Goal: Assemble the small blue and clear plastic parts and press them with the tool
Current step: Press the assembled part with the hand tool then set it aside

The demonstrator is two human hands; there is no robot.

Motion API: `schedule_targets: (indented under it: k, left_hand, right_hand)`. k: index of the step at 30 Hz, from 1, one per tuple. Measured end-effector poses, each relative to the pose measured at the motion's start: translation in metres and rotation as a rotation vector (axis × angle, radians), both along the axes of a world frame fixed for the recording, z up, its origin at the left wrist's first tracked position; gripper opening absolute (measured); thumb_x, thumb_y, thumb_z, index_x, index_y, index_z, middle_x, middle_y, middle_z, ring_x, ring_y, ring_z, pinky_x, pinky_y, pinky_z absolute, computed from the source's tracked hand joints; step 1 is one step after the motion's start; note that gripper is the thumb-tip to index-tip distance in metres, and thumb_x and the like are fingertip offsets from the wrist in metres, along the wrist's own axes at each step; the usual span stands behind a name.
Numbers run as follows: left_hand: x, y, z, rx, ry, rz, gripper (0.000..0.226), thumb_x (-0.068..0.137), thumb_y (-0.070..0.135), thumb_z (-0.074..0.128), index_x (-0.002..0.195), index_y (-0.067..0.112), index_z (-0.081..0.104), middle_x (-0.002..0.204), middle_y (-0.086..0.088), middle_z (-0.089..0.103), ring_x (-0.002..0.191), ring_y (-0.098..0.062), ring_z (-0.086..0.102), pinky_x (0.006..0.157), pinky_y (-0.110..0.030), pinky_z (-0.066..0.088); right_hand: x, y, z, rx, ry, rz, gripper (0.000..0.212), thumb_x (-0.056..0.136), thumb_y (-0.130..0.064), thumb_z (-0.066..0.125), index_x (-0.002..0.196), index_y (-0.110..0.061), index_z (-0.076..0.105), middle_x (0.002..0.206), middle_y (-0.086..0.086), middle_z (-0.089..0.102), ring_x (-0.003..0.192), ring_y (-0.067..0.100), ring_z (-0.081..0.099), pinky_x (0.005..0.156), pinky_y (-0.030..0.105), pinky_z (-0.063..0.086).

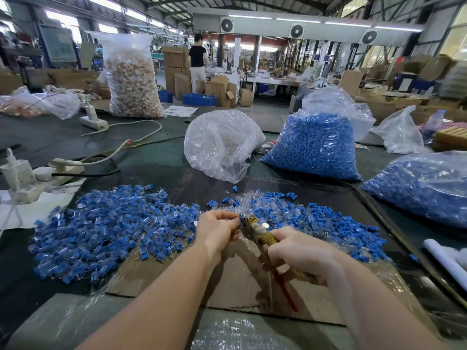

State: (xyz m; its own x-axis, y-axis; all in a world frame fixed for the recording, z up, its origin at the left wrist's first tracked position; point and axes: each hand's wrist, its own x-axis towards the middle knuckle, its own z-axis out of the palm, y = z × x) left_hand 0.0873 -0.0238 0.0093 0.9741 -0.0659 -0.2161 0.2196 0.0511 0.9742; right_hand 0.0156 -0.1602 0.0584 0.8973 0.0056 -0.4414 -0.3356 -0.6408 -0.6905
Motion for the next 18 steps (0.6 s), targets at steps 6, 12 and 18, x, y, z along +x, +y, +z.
schedule_targets:
  k: [6, 12, 18]
  left_hand:
    - [-0.004, -0.003, -0.001, -0.047, 0.017, 0.040, 0.009, 0.086, -0.002, 0.060, 0.088, 0.005, 0.066, 0.077, -0.011, 0.063, 0.064, -0.015, 0.059, 0.058, -0.021, 0.054]
    - [-0.007, -0.008, 0.001, -0.059, 0.007, 0.052, 0.009, 0.086, -0.002, 0.060, 0.090, 0.004, 0.066, 0.078, -0.012, 0.063, 0.066, -0.016, 0.059, 0.060, -0.022, 0.054]
    - [-0.007, -0.009, 0.000, -0.022, -0.019, 0.063, 0.011, 0.088, 0.000, 0.059, 0.089, 0.008, 0.066, 0.079, -0.009, 0.064, 0.063, -0.012, 0.058, 0.051, -0.015, 0.051]
  right_hand:
    - [0.001, 0.003, -0.003, -0.085, -0.039, 0.027, 0.010, 0.086, -0.012, 0.043, 0.082, -0.015, 0.051, 0.083, 0.008, 0.063, 0.076, 0.020, 0.062, 0.074, 0.039, 0.052]
    - [0.000, 0.005, -0.008, -0.177, -0.089, 0.035, 0.014, 0.093, -0.009, 0.037, 0.082, -0.016, 0.043, 0.073, 0.004, 0.053, 0.061, 0.015, 0.050, 0.057, 0.028, 0.041]
    - [-0.004, 0.006, -0.011, -0.010, -0.134, -0.056, 0.004, 0.090, -0.013, 0.051, 0.088, -0.016, 0.051, 0.067, -0.003, 0.053, 0.043, 0.000, 0.047, 0.042, 0.014, 0.035]
